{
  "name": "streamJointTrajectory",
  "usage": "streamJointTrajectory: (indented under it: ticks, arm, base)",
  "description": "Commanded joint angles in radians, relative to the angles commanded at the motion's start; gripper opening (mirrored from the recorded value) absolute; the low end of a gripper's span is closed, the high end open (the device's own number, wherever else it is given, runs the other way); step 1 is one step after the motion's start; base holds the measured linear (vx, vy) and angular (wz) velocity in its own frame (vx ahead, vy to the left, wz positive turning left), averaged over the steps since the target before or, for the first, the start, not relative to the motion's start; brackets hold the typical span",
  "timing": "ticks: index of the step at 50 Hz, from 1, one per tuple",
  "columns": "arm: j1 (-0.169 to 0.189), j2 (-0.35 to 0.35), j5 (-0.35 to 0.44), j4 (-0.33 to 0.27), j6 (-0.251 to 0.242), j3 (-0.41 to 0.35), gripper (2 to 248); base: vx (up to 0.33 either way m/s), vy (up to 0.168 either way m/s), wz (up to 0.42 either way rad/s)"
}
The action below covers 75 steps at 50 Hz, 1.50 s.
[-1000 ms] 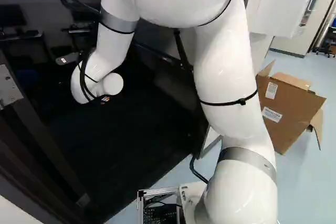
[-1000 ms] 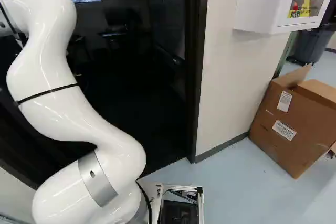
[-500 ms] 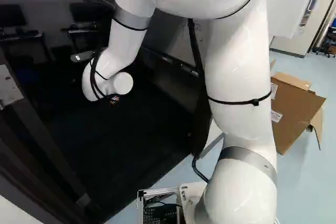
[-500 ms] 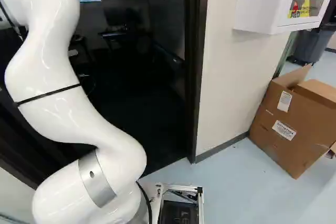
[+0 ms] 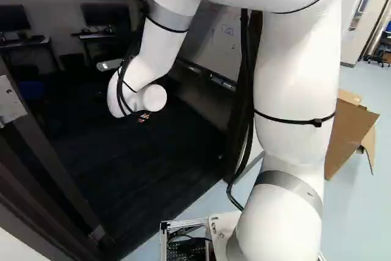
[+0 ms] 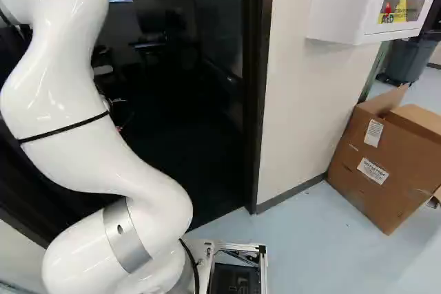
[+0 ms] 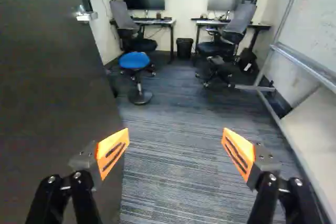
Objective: Open the door and move inside
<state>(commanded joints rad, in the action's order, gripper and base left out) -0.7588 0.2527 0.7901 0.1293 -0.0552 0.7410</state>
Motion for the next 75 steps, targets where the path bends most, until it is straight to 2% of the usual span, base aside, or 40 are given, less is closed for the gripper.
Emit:
streamJointTrajectory:
  ticks: [37, 75]
  arm:
    - [0.063, -0.153, 0.0, 0.088, 0.0, -0.172, 247]
    - [0.142, -0.309, 0.0, 0.136, 0.0, -0.332, 247]
  base:
    - [0.0, 0.0, 0.0]
    - [0.0, 0.0, 0.0]
